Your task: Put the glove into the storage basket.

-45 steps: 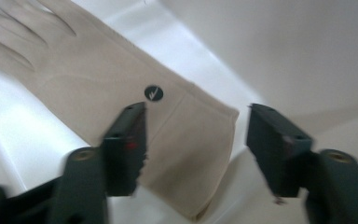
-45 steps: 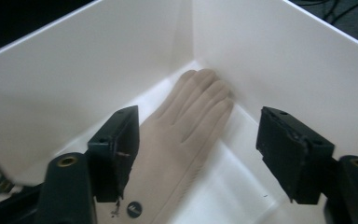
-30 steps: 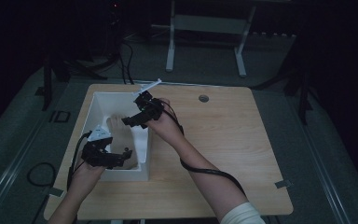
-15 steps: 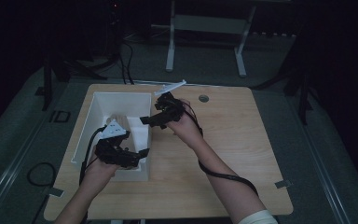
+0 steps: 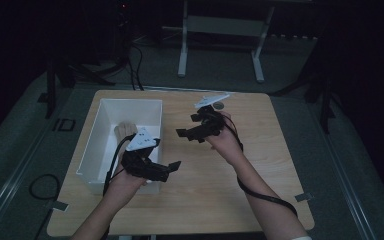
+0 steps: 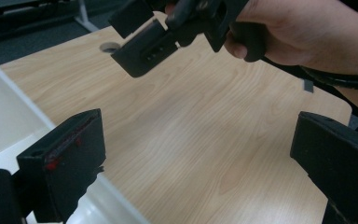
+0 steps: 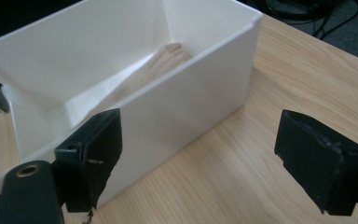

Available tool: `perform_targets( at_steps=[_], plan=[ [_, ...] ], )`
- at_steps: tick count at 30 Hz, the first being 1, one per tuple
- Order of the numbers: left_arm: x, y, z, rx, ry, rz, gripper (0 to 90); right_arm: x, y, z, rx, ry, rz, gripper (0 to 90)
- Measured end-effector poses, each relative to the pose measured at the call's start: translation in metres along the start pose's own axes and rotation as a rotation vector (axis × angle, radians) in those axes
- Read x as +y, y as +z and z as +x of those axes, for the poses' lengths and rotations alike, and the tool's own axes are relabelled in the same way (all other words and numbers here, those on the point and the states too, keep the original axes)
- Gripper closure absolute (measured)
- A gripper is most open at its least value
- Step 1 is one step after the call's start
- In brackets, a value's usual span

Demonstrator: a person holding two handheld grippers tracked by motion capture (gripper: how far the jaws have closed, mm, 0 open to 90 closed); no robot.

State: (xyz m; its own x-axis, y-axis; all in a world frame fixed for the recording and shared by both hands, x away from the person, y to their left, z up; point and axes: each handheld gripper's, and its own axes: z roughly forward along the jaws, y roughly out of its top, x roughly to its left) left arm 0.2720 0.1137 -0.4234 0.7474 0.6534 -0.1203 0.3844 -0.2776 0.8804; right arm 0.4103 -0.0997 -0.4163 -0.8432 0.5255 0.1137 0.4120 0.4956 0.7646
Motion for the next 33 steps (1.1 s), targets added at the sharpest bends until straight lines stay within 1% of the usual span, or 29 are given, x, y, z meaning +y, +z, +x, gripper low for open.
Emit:
perform_targets(
  at_steps=[1,3,4,5,6,7,12,18,22,26,30,33],
  plan=[
    [0.001,0.002,-0.002,0.003,0.011,0.001,3.7,-0.004,-0.003,-0.002,-0.005,0.000,0.000,14.9],
    [0.002,0.007,-0.008,0.005,0.027,0.000,3.7,-0.011,-0.008,-0.006,-0.001,0.002,-0.006,14.8],
    [0.002,0.009,-0.010,0.002,0.033,0.004,3.7,-0.015,-0.010,-0.007,0.001,0.008,-0.008,14.8],
    [0.002,0.009,-0.010,0.002,0.033,0.004,3.7,-0.015,-0.010,-0.007,0.001,0.008,-0.008,14.8],
    [0.003,0.014,-0.016,0.000,0.050,0.001,3.7,-0.018,-0.012,-0.009,0.011,0.009,-0.012,14.8],
    [0.004,0.016,-0.019,-0.008,0.058,0.005,3.7,-0.025,-0.015,-0.012,0.009,0.010,-0.014,14.8],
    [0.005,0.030,-0.029,-0.051,0.067,0.013,3.7,-0.042,-0.023,-0.018,0.007,0.008,-0.017,14.8],
    [0.001,0.049,-0.038,-0.093,0.075,0.034,3.7,-0.064,-0.028,-0.024,0.001,0.005,-0.006,14.5],
    [-0.004,0.061,-0.045,-0.091,0.087,0.033,3.7,-0.079,-0.030,-0.028,-0.007,0.005,0.004,14.4],
    [-0.009,0.072,-0.052,-0.106,0.106,0.049,3.7,-0.094,-0.032,-0.031,-0.012,0.000,0.001,13.9],
    [-0.015,0.083,-0.055,-0.130,0.094,0.052,3.7,-0.109,-0.033,-0.034,-0.033,-0.007,-0.013,13.8],
    [-0.019,0.089,-0.057,-0.128,0.102,0.051,3.9,-0.119,-0.035,-0.038,-0.029,-0.012,-0.012,13.6]
  ],
)
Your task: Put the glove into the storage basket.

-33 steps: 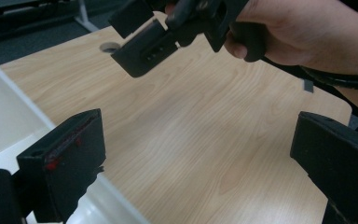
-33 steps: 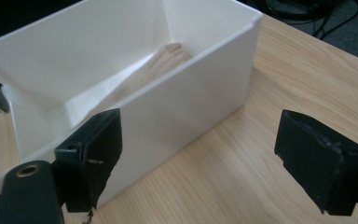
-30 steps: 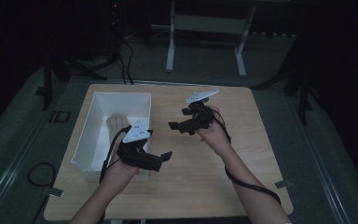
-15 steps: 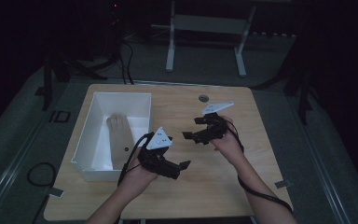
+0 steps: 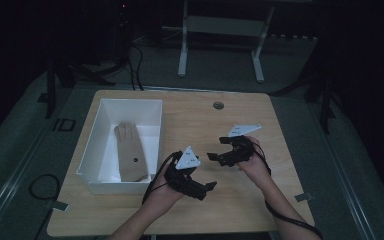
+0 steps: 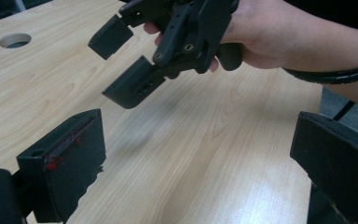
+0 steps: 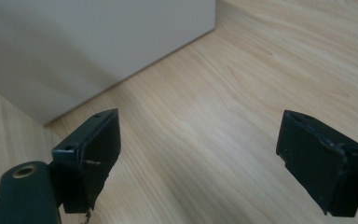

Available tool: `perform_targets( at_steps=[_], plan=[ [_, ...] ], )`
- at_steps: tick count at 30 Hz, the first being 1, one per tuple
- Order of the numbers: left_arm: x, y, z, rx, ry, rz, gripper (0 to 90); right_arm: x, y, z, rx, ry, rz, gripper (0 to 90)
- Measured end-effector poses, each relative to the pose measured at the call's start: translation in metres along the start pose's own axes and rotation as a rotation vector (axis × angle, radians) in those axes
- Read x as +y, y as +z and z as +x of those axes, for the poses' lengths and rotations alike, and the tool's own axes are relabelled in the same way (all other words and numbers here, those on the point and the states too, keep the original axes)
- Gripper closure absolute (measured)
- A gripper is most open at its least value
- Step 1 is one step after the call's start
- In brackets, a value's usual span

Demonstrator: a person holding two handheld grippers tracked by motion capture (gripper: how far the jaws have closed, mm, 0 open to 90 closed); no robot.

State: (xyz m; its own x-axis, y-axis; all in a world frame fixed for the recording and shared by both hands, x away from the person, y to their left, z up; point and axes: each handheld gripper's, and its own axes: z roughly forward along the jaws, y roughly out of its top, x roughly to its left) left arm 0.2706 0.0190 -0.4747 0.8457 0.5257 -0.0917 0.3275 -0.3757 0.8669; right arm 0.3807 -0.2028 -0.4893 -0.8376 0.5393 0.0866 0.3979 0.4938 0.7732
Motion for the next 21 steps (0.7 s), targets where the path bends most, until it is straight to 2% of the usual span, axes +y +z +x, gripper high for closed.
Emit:
perform_targets(
  at_steps=[3,7,21],
  plan=[
    [-0.006,0.008,-0.001,-0.009,-0.010,-0.002,4.5,-0.009,-0.002,-0.003,0.004,-0.002,0.004,13.6],
    [-0.014,0.018,-0.003,-0.003,0.005,0.011,4.5,-0.022,-0.003,-0.005,0.013,0.010,0.004,13.6],
    [-0.046,0.048,-0.001,-0.008,-0.024,0.029,4.5,-0.062,-0.001,-0.011,-0.019,0.024,0.012,13.7]
  ],
)
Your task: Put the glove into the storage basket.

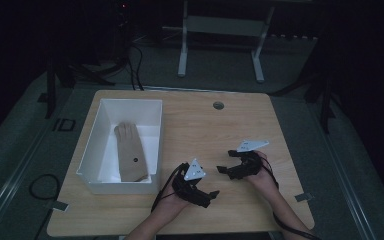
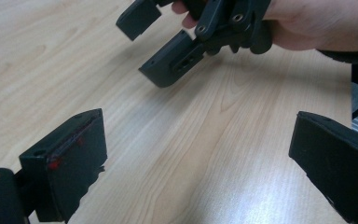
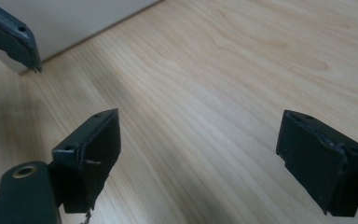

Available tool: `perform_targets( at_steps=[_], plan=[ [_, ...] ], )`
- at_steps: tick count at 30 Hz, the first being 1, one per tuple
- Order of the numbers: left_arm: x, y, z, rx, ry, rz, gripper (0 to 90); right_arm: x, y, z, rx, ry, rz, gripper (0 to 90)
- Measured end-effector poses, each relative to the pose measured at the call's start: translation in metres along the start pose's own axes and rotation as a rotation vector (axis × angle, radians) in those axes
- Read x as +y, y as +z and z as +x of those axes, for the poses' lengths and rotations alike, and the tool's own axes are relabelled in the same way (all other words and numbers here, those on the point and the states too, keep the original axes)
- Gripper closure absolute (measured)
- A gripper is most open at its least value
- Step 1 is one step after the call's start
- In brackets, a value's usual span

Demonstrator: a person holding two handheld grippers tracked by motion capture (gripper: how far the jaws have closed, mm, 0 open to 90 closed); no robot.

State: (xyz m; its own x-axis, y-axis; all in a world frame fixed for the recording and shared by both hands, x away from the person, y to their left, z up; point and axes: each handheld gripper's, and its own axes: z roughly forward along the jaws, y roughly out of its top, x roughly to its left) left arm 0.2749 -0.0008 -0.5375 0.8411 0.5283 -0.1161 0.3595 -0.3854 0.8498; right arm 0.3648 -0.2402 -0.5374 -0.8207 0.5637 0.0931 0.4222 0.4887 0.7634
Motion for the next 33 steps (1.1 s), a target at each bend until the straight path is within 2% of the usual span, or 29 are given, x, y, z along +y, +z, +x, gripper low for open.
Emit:
perform_targets(
  at_steps=[4,7,14,18,21,24,33],
  plan=[
    [-0.005,0.006,0.000,-0.005,0.011,0.007,4.4,-0.011,-0.002,-0.002,-0.005,-0.002,0.000,13.8],
    [-0.007,0.008,-0.001,-0.010,0.005,0.003,4.4,-0.017,-0.004,-0.003,-0.009,-0.004,-0.001,14.0],
    [-0.012,0.014,-0.005,-0.017,0.025,0.012,4.5,-0.031,-0.013,-0.005,-0.029,-0.033,-0.014,14.1],
    [-0.015,0.016,-0.005,-0.021,0.025,0.011,4.5,-0.039,-0.016,-0.009,-0.053,-0.023,-0.015,13.9],
    [-0.017,0.017,-0.005,-0.023,0.026,0.012,4.4,-0.041,-0.019,-0.010,-0.060,-0.008,-0.027,13.6],
    [-0.019,0.019,-0.004,-0.027,0.015,0.012,4.5,-0.042,-0.019,-0.010,-0.068,-0.015,-0.021,13.6],
    [-0.022,0.020,-0.005,-0.031,0.027,0.009,4.4,-0.044,-0.016,-0.010,-0.096,-0.032,-0.014,13.5]
  ],
)
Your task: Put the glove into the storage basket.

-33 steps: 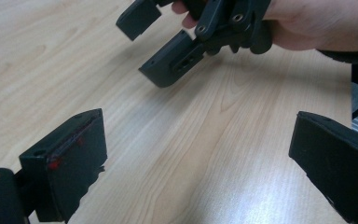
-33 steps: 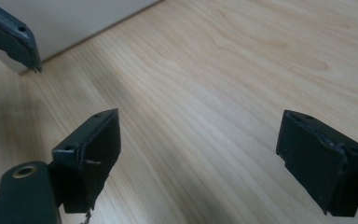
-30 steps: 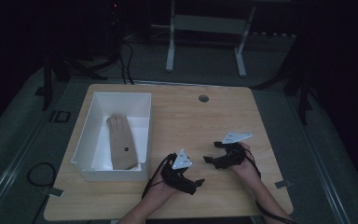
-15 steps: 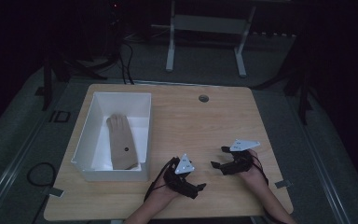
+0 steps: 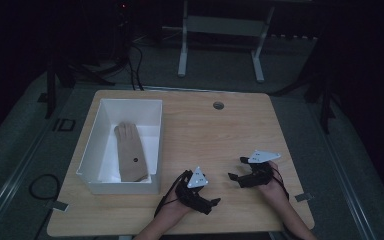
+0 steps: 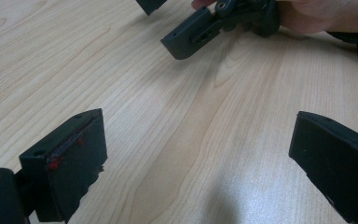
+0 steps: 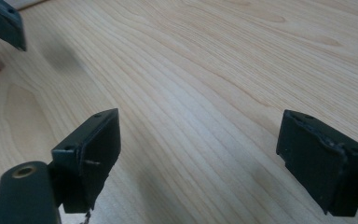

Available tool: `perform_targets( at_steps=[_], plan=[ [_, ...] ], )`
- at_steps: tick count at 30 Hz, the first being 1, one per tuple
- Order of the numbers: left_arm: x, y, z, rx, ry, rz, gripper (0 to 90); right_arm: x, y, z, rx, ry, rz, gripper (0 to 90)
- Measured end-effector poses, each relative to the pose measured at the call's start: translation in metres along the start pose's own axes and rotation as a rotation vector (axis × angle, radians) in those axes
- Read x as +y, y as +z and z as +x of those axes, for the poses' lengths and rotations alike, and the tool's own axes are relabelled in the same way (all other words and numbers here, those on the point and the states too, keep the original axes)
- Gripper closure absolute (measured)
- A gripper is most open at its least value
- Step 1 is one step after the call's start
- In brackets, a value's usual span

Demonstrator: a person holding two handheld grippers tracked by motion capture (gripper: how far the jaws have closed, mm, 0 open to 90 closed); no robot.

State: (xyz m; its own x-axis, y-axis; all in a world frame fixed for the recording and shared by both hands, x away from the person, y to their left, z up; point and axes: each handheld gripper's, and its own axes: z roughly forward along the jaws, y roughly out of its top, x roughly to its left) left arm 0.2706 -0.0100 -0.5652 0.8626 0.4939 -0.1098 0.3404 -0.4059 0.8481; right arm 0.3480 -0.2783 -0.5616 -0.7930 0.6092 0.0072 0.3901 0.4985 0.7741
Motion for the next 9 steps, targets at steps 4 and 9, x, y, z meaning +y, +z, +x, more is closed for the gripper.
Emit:
perform_targets(
  at_steps=[4,9],
  plan=[
    [-0.0004,-0.0006,-0.0002,-0.003,0.004,-0.007,4.4,-0.0001,0.0008,0.0002,-0.008,-0.005,0.005,13.5],
    [-0.0006,-0.0004,-0.0008,-0.007,0.010,-0.011,4.5,-0.0004,0.0007,-0.0008,-0.013,-0.006,0.004,13.5]
  ],
)
